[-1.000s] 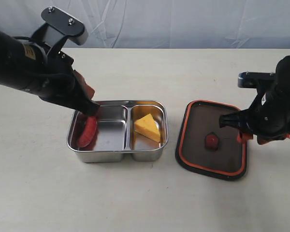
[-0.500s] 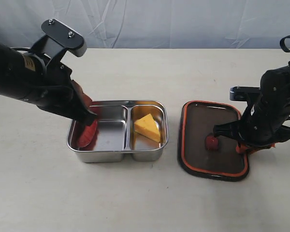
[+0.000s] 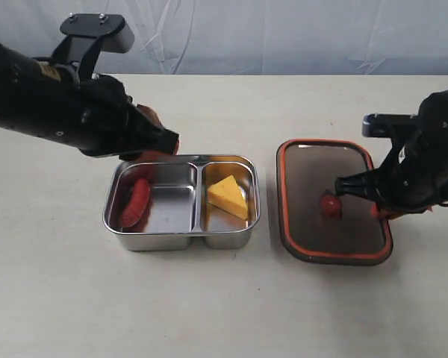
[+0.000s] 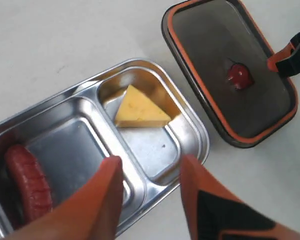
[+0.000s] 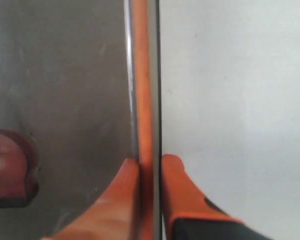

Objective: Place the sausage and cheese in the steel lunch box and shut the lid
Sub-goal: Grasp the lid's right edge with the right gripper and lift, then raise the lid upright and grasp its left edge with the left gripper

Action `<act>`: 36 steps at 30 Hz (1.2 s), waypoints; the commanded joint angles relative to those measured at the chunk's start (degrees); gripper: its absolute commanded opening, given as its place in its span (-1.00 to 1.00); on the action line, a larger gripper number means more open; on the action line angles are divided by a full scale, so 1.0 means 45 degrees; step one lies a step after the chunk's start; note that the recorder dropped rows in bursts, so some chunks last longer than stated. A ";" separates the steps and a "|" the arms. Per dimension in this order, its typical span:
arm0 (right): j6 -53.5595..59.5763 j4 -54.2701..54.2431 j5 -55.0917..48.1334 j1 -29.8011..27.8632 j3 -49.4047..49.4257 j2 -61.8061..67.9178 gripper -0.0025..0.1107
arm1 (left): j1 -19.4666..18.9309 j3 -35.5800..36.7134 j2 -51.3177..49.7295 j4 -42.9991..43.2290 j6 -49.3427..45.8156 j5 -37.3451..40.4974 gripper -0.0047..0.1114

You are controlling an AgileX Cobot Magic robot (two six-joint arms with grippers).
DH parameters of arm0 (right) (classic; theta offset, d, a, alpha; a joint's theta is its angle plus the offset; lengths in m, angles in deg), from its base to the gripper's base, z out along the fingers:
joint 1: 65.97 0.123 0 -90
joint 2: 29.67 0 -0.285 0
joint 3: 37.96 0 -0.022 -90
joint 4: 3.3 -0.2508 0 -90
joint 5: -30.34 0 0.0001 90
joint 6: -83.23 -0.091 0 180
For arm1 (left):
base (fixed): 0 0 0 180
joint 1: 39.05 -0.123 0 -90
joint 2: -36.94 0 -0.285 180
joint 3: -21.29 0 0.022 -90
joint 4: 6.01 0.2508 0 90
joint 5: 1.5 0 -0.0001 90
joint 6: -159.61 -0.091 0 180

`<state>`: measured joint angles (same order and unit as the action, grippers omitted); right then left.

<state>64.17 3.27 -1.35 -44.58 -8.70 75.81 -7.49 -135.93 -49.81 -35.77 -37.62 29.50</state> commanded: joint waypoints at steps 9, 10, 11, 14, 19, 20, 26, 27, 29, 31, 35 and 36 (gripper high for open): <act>0.0263 0.0438 -0.0155 -0.0064 0.0002 -0.3701 -0.97 | -0.1650 -0.0745 0.0063 -0.6788 -0.3939 0.1416 -0.15; 0.0448 0.0240 -0.0155 -0.0010 0.0002 -0.3936 -0.97 | -0.1950 -0.0745 0.0036 -0.7811 -0.4610 0.1821 -0.15; 0.0645 0.0021 -0.0155 -0.0005 0.0002 -0.4103 -0.97 | -0.2161 -0.0745 0.0036 -0.8599 -0.5397 0.2248 -0.15; 0.1888 -0.1540 -0.0005 0.0216 0.0002 -0.4647 -0.97 | -0.2586 -0.0745 0.0036 -1.0531 -0.7442 0.3406 -0.15; 0.3390 -0.3643 0.0383 0.0879 -0.0100 -0.4966 -0.97 | -0.2586 -0.0632 -0.0405 -1.0491 -0.7592 0.3897 -0.15; 0.3412 -0.3643 0.0598 0.1150 -0.0100 -0.5088 -0.97 | -0.2586 -0.0604 -0.0667 -1.0621 -0.7592 0.3927 -0.15; 0.3828 -0.4570 0.0678 0.1626 -0.0100 -0.5193 -0.97 | -0.2586 -0.0604 -0.1561 -1.1017 -0.8203 0.4085 -0.15; 0.3981 -0.4741 0.0678 0.1626 -0.0100 -0.5193 -0.97 | -0.2586 -0.0604 -0.1612 -1.1021 -0.8273 0.4085 -0.15; 0.4512 -0.5362 0.0705 0.1626 -0.0100 -0.5193 -0.97 | -0.2586 -0.0604 -0.1737 -1.1252 -0.8578 0.4085 -0.15; 0.5081 -0.6026 0.0705 0.1626 -0.0100 -0.5193 -0.97 | -0.2586 -0.0604 -0.1851 -1.1604 -0.8886 0.4162 -0.15; 0.5503 -0.6653 0.0705 0.1626 -0.0100 -0.5193 -0.97 | -0.2586 -0.0604 -0.2080 -1.2043 -0.9318 0.4446 -0.15; 0.5597 -0.6744 0.0705 0.1626 -0.0100 -0.5193 -0.97 | -0.2542 -0.0604 -0.2165 -1.2050 -0.9318 0.4419 -0.15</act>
<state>87.80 -25.31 0.73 -37.37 -8.71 52.86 -19.03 -138.86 -58.70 -88.48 -78.41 48.72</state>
